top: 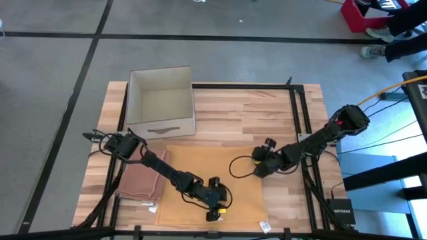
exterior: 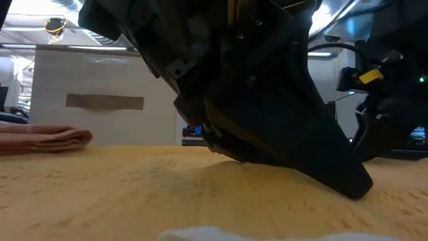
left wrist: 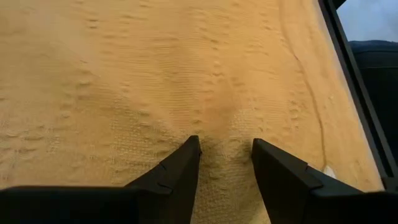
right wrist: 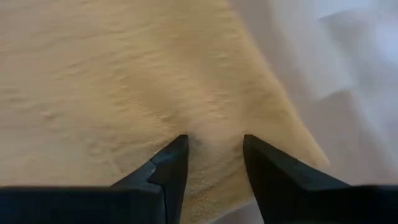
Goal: Fold towel
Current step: Fold the yellow towel
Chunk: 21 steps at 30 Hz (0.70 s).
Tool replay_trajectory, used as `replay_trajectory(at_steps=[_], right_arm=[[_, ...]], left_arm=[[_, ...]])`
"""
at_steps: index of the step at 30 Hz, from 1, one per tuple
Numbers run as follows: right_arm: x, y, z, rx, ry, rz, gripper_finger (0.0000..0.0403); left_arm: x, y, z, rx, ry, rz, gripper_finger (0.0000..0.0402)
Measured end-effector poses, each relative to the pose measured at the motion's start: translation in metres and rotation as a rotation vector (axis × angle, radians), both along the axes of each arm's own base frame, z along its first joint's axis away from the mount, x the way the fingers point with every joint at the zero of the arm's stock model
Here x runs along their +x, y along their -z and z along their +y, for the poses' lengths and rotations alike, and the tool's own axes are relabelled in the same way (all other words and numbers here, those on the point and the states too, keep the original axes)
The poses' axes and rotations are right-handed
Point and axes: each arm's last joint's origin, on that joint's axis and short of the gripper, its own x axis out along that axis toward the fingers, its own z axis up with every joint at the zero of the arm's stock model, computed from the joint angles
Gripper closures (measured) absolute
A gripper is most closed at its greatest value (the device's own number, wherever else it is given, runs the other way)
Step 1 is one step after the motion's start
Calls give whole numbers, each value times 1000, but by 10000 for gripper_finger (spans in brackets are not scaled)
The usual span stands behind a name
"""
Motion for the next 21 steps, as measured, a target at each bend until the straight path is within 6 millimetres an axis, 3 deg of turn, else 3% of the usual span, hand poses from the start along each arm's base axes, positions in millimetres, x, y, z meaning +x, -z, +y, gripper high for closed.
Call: replay_trajectory(at_steps=[6, 11, 16, 21], right_arm=[[12, -21, 17, 229, -125, 98, 245], [13, -44, 43, 299, -176, 125, 245], [6, -63, 78, 278, -213, 5, 245], [-8, -64, 107, 221, -291, -197, 245]], left_arm=[[3, -2, -1, -22, 17, -44, 258], [4, -14, 0, -15, 25, -38, 258], [8, -26, -2, -15, 33, -80, 258], [12, -29, -1, -28, 27, -122, 258]])
